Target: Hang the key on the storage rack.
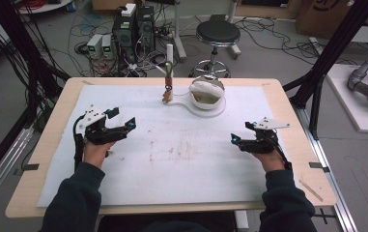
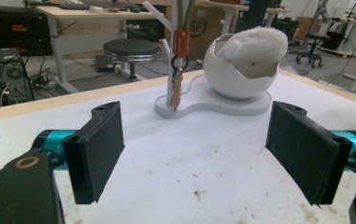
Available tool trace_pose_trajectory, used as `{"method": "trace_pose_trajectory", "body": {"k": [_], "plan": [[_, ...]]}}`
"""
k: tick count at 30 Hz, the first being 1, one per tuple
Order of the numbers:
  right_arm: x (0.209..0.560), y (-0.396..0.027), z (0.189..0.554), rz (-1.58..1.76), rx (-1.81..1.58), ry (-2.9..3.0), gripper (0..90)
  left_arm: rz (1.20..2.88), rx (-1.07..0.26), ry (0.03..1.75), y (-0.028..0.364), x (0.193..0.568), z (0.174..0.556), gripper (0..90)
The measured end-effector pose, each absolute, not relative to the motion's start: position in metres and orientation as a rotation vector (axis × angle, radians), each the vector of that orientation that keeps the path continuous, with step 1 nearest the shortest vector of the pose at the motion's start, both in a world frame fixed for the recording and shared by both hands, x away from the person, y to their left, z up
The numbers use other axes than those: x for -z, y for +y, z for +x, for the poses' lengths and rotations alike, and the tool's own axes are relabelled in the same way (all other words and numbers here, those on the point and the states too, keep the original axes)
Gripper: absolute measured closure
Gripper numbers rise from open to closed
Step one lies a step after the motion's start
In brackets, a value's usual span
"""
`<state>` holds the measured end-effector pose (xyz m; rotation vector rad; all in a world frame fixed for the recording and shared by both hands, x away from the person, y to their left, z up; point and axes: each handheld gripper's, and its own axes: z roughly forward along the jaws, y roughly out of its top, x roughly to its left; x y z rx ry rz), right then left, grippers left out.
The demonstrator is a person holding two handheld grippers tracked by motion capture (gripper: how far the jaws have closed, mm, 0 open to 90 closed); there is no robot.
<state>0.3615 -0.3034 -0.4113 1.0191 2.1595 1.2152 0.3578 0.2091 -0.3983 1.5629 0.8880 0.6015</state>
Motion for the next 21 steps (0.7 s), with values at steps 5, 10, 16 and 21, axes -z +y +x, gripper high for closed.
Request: {"method": "trace_pose_trajectory", "body": {"k": [5,10,16,21], "plan": [[0.411,-0.303,0.36,1.023,-1.209,2.157,21.5,1.556,-0.598,0.886,0.213,0.402,0.354,19.0],[0.41,-0.303,0.358,1.022,-1.191,2.156,21.5,1.555,-0.582,0.887,0.215,0.405,0.35,19.0],[0.408,-0.302,0.356,1.025,-1.193,2.155,21.5,1.555,-0.549,0.904,0.215,0.409,0.348,19.0],[0.409,-0.303,0.357,1.029,-1.194,2.152,21.5,1.562,-0.553,0.899,0.215,0.409,0.347,19.0]]}}
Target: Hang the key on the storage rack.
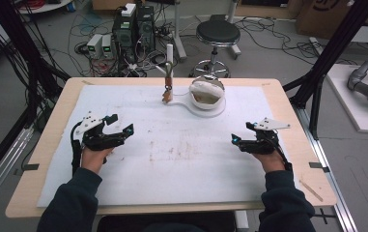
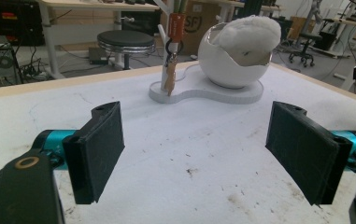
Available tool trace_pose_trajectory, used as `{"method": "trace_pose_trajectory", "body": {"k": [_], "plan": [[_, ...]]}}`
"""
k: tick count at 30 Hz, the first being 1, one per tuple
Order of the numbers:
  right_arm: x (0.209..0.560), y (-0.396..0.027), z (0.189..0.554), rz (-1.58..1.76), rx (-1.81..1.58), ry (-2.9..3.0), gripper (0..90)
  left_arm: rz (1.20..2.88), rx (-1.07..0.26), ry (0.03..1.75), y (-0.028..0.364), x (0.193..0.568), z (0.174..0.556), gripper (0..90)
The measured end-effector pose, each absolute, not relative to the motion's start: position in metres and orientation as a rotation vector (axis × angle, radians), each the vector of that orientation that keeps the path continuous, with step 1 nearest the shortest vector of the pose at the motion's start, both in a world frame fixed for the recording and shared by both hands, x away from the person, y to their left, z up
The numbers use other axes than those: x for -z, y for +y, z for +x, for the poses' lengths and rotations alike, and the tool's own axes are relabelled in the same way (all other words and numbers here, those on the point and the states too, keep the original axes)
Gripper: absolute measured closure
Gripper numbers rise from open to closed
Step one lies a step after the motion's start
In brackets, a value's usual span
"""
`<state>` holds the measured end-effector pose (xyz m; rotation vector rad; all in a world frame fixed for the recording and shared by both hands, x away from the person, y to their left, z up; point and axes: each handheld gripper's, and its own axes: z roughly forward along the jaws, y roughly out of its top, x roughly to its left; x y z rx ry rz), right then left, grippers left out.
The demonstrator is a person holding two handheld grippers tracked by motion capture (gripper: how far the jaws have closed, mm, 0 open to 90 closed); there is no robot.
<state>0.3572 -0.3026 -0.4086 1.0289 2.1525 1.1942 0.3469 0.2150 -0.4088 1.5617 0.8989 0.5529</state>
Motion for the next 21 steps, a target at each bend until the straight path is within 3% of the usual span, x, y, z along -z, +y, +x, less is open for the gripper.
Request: {"method": "trace_pose_trajectory", "body": {"k": [21], "plan": [[0.4079,-0.3101,0.3554,1.046,-1.201,2.129,21.5,1.546,-0.551,0.92,0.2204,0.4124,0.3509,20.5]]}}
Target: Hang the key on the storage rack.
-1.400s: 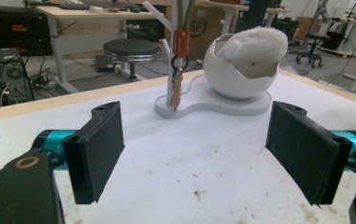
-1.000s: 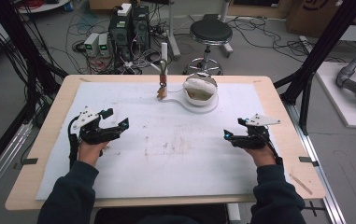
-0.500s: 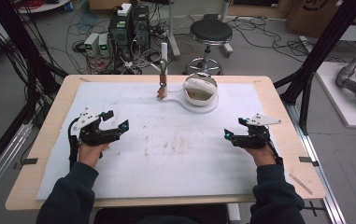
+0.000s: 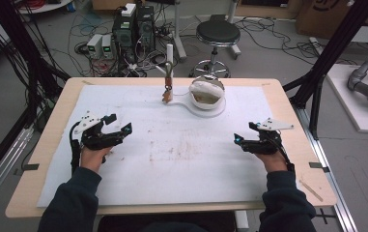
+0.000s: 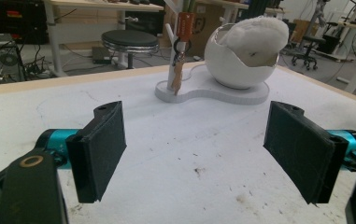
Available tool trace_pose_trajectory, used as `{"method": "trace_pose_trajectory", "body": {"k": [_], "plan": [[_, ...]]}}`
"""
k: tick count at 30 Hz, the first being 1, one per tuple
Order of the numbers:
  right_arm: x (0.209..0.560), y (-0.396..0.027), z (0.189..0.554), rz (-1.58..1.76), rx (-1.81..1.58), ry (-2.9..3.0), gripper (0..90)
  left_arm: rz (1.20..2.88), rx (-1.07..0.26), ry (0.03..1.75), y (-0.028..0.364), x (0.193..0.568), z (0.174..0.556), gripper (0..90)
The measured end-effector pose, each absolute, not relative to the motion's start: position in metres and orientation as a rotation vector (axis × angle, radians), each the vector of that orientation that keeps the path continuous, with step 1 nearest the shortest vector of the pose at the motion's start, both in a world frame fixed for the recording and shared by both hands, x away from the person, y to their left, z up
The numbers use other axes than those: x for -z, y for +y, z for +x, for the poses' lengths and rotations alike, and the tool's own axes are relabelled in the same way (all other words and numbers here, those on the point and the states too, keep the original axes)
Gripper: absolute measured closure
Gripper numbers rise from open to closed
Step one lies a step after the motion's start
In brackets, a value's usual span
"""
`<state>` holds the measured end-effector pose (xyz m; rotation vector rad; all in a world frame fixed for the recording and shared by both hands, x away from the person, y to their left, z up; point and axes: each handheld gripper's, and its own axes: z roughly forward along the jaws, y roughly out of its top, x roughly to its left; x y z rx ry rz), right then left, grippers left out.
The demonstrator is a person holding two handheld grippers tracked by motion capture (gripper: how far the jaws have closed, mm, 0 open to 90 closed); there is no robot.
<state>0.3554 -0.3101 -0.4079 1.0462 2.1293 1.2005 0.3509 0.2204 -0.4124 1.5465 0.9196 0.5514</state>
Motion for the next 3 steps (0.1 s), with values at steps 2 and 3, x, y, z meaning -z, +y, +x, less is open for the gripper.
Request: {"method": "trace_pose_trajectory", "body": {"k": [2,3], "plan": [[0.4081,-0.3105,0.3554,1.048,-1.202,2.127,21.5,1.544,-0.554,0.92,0.2207,0.4119,0.3504,20.5],[0.408,-0.3111,0.3558,1.042,-1.2,2.126,21.5,1.545,-0.553,0.919,0.221,0.4116,0.3501,20.5]]}}
